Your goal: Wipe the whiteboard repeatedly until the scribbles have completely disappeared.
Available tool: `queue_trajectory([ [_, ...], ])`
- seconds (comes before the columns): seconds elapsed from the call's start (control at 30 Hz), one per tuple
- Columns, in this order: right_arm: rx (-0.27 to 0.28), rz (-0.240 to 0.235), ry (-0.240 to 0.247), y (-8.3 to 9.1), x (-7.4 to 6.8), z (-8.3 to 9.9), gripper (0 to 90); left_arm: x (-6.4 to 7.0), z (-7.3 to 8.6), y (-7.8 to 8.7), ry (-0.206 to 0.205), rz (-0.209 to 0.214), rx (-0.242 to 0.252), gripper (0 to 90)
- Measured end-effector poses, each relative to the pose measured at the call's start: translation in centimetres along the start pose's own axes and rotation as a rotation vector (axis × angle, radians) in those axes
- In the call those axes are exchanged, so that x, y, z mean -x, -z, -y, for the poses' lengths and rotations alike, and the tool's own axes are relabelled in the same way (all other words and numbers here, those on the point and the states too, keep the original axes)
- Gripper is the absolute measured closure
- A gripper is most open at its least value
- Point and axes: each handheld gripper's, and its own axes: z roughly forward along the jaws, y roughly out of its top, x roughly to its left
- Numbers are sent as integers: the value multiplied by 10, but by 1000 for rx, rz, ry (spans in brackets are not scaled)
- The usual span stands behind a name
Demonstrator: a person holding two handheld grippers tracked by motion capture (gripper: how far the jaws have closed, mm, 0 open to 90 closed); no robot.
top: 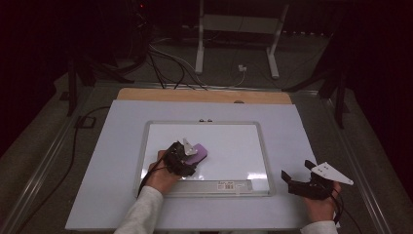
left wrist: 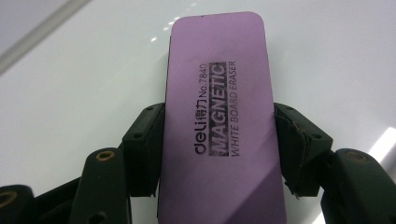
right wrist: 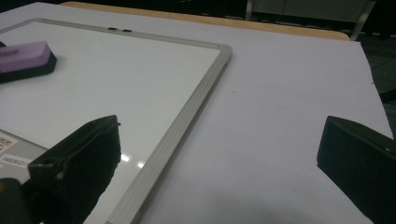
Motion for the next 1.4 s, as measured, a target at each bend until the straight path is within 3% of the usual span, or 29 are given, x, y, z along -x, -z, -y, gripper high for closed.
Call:
queue_trajectory([
  [0.17,-1,-2,5,0,-1,0,0,-6,-15,-13,57,-51,-17,413],
  [0.27,-3,-2,6,-1,-1,0,0,-2,-30,-24,66,-55,-19,412],
  [0.53,-3,-5,7,-2,0,0,0,28,-71,-48,36,-4,-10,413],
  [0.67,-2,-5,6,-1,0,0,0,50,-81,-49,-19,33,-9,412],
  [0.83,1,-5,2,0,1,0,0,68,-74,-40,-54,64,0,412],
  [1.0,1,-5,3,0,0,0,1,71,-58,-28,-47,73,13,412],
  [1.17,2,-5,5,-1,1,-1,0,62,-39,-16,-12,44,21,413],
  [1.4,-3,-9,9,-3,-1,-1,0,46,-22,-6,70,5,34,414],
])
